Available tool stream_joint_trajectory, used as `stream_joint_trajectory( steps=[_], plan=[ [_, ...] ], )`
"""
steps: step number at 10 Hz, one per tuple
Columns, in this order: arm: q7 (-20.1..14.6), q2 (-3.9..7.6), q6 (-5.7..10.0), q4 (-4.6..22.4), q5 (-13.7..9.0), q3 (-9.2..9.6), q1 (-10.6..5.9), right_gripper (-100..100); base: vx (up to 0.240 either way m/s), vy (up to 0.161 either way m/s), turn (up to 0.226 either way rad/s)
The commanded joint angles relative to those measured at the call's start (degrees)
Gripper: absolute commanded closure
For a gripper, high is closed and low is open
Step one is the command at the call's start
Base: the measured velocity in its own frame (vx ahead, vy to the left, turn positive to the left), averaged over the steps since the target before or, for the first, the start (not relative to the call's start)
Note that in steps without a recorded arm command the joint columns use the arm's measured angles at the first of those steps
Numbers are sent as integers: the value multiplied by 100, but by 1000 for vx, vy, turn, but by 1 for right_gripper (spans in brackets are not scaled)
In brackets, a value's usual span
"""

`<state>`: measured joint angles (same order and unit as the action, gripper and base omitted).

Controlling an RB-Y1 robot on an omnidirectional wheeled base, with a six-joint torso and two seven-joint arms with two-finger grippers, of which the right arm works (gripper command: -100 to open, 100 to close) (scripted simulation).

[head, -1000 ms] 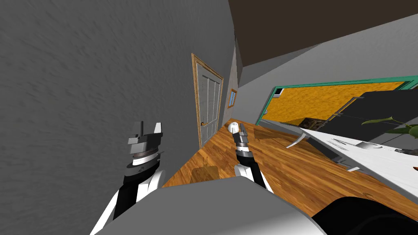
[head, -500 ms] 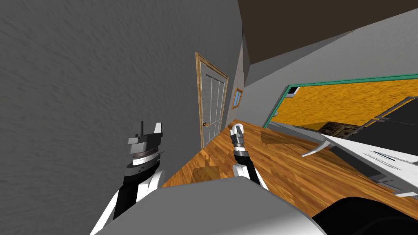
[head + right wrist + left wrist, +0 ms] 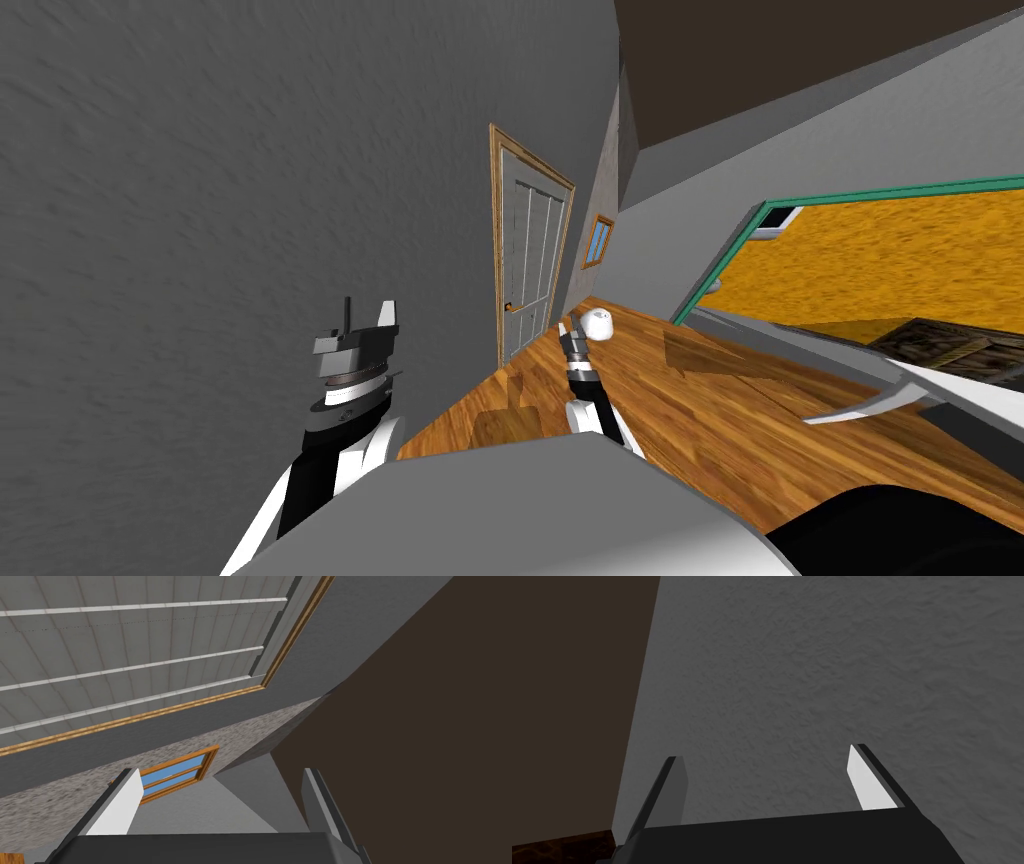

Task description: Pull the door open

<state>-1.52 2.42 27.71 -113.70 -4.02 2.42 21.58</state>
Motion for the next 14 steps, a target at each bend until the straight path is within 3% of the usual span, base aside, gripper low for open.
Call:
stream_joint_trajectory(
  steps=[1,4,8,9,14],
  plan=[
    [-40,62,72,286,-19,-21,-114,-100,88,-80,206],
    [-60,95,134,613,-29,-33,-203,-100,38,-41,87],
    [-122,194,323,1303,-59,-71,-476,-100,44,-51,137],
    [-122,194,323,1349,-59,-71,-476,-100,36,-49,71],
    [-209,320,590,2304,-100,-124,-861,-100,44,-65,152]
  ],
)
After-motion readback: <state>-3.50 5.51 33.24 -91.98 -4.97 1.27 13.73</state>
